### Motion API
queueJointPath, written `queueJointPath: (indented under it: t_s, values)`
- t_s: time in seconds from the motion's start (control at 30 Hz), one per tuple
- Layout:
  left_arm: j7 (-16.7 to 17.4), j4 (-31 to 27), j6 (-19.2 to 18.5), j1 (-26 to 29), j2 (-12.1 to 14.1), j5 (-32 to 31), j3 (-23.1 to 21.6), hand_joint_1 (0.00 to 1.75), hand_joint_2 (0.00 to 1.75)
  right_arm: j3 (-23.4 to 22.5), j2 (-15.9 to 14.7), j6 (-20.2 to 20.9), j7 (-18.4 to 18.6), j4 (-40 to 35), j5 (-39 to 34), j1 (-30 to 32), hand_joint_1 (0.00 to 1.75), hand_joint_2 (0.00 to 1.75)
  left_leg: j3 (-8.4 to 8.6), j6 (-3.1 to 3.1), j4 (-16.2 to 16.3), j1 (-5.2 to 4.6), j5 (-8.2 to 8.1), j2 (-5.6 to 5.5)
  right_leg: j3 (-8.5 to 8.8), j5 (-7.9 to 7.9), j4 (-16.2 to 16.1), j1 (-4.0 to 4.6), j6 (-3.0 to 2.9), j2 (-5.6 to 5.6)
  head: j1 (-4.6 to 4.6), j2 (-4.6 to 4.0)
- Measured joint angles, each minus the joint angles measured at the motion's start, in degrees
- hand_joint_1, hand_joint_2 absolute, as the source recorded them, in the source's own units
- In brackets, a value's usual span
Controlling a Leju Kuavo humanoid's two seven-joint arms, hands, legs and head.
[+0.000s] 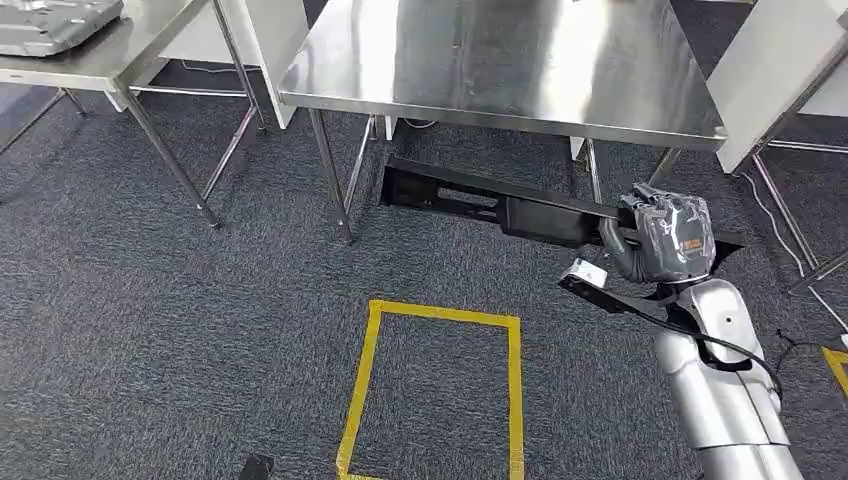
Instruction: Take the parts from the cabinet and place them on the table.
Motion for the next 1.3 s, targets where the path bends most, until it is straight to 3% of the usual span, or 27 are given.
queueJointPath:
  t_s: [0.03, 0.07, 0.17, 0.23, 0.37, 0.43, 0.83, 0.87, 1.0, 1.03, 1.07, 1.13, 1.17, 1.23, 1.27, 1.3]
  values:
    - [0.0, 0.0, 0.0, 0.0, 0.0, 0.0, 0.0, 0.00, 1.75, 0.0, -0.1, -0.1, 0.0, 0.1, 0.1, 0.1, 1.75, 0.00, -0.14, 0.57, 0.2, -0.03, -0.38, -0.11, 0.20, 0.13, -0.1, -0.87, -0.06, -0.01, 0.07, 0.00]
    - [0.0, 0.0, 0.0, 0.1, 0.0, 0.0, 0.1, 0.00, 1.75, 0.1, -0.1, -0.2, 0.0, 0.2, 0.4, 0.1, 1.75, 0.00, -0.19, 0.76, 0.2, 0.15, -0.01, -0.14, 0.19, 0.11, 0.0, -0.47, -0.13, 0.00, -0.04, 0.00]
    - [-0.1, 0.0, 0.2, 0.1, 0.0, 0.1, 0.2, 0.00, 1.75, 0.2, 0.0, -0.6, 0.1, 0.5, 0.9, 0.0, 1.75, 0.00, -0.07, 0.25, -0.2, 0.40, 0.20, -0.16, 0.10, 0.05, 0.0, -0.17, -0.32, 0.03, -0.07, 0.00]
    - [0.1, 0.0, 0.2, 0.1, 0.0, 0.2, 0.3, 0.00, 1.75, 0.4, 0.1, -0.7, 0.2, 0.8, 1.0, 0.0, 1.75, 0.00, -0.04, -0.05, -0.4, 0.42, 0.37, -0.16, 0.04, 0.06, 0.0, -0.11, -0.76, 0.02, -0.06, 0.00]
    - [2.4, 0.0, 0.2, 0.1, 0.0, 0.8, 0.8, 0.00, 1.75, 0.7, 0.3, -0.8, 0.3, 1.1, 1.0, 0.0, 1.75, 0.00, -0.05, -0.67, -0.5, 0.57, 0.50, -0.16, -0.02, 0.14, 0.1, 0.02, -1.03, 0.02, -0.06, 0.00]
    - [2.8, 0.0, 0.0, 0.1, 0.0, 0.9, 1.1, 0.00, 1.75, 0.9, 0.4, -0.8, 0.3, 1.1, 1.0, 0.0, 1.75, 0.00, -0.08, -0.76, -0.6, 0.59, 0.54, -0.16, -0.07, 0.19, 0.1, 0.08, -1.26, 0.02, -0.04, 0.00]
    - [2.7, 0.1, -0.7, 0.1, 0.0, 0.5, 1.6, 0.00, 1.75, 1.5, 0.7, -0.8, 0.4, 1.3, 1.0, 0.0, 1.75, 0.00, -0.13, -0.86, -0.5, 0.15, 0.62, -0.23, -0.03, 0.23, 0.1, 0.08, -1.24, 0.02, -0.04, 0.00]
    - [2.4, 0.1, -1.1, 0.1, 0.0, 0.3, 1.6, 0.00, 1.75, 1.6, 0.8, -0.8, 0.5, 1.4, 1.1, 0.1, 1.75, 0.00, -0.35, -0.34, -0.2, -0.04, 0.28, -0.26, -0.07, 0.32, -0.1, -0.74, -1.05, -0.05, -0.09, 0.00]
    - [1.5, 0.1, -3.0, 0.1, 0.3, 0.1, 1.6, 0.00, 1.75, 1.7, 1.0, -0.8, 0.5, 1.4, 1.4, 0.1, 1.75, 0.00, -0.43, 0.19, -0.3, -0.23, 0.04, -0.26, 0.07, 0.41, -0.5, -0.78, -0.73, -0.04, -0.09, 0.00]
    - [1.5, 0.1, -3.0, 0.1, 0.3, 0.0, 1.6, 0.00, 1.75, 1.7, 1.0, -0.8, 0.5, 1.5, 1.5, 0.2, 1.75, 0.00, -0.81, 0.68, -1.3, -0.05, -0.38, -0.35, 0.25, 1.22, 1.2, -0.42, -0.07, 0.01, 0.02, 0.00]
    - [1.5, 0.1, -2.9, 0.1, 0.3, -0.2, 1.6, 0.00, 1.75, 1.6, 1.0, -0.9, 0.5, 1.4, 1.5, 0.3, 1.75, 0.00, -0.01, 0.96, -1.5, 0.09, -0.47, -0.54, 0.32, 1.57, 1.3, -0.40, 0.49, 0.09, -0.04, 0.00]
    - [1.5, 0.0, -2.9, 0.1, 0.3, -0.3, 1.6, 0.00, 1.75, 1.6, 1.0, -0.9, 0.5, 1.5, 1.6, 0.2, 1.75, 0.00, 1.74, 1.42, -1.8, 0.38, -0.64, -0.55, -1.49, -0.20, 3.9, -0.63, 0.12, 0.13, 0.16, 0.00]
    - [1.4, 0.0, -2.9, 0.0, 0.4, -0.3, 1.6, 0.00, 1.75, 1.6, 1.0, -0.9, 0.5, 1.5, 1.6, 0.1, 1.75, 0.00, 2.02, 1.50, -1.8, 0.47, -0.69, -0.52, -3.43, -1.59, 7.3, -0.73, -0.20, 0.15, 0.17, 0.00]
    - [1.4, 0.1, -2.8, 0.1, 0.3, -0.4, 1.6, 0.00, 1.75, 1.6, 0.9, -0.9, 0.5, 1.5, 1.6, 0.4, 1.75, 0.00, 2.41, 1.33, -1.8, 0.51, -1.14, -0.55, -8.65, -4.29, 16.2, -0.83, 0.20, 0.39, 0.18, 0.00]
    - [1.4, 0.1, -2.8, 0.3, 0.2, -0.4, 1.6, 0.00, 1.75, 1.6, 0.9, -0.9, 0.5, 1.5, 1.7, 0.6, 1.75, 0.00, 2.75, 1.12, -1.7, 0.58, -1.49, -0.55, -10.23, -4.45, 18.1, -0.99, 0.57, 0.39, 0.11, 0.00]
    - [1.4, 0.1, -2.8, 0.4, 0.2, -0.4, 1.6, 0.00, 1.75, 1.6, 0.9, -0.9, 0.5, 1.5, 1.7, 0.9, 1.75, 0.00, 3.23, 0.71, -1.7, 0.81, -1.83, -0.56, -10.52, -3.85, 17.4, -1.19, 0.86, 0.37, 0.11, 0.00]
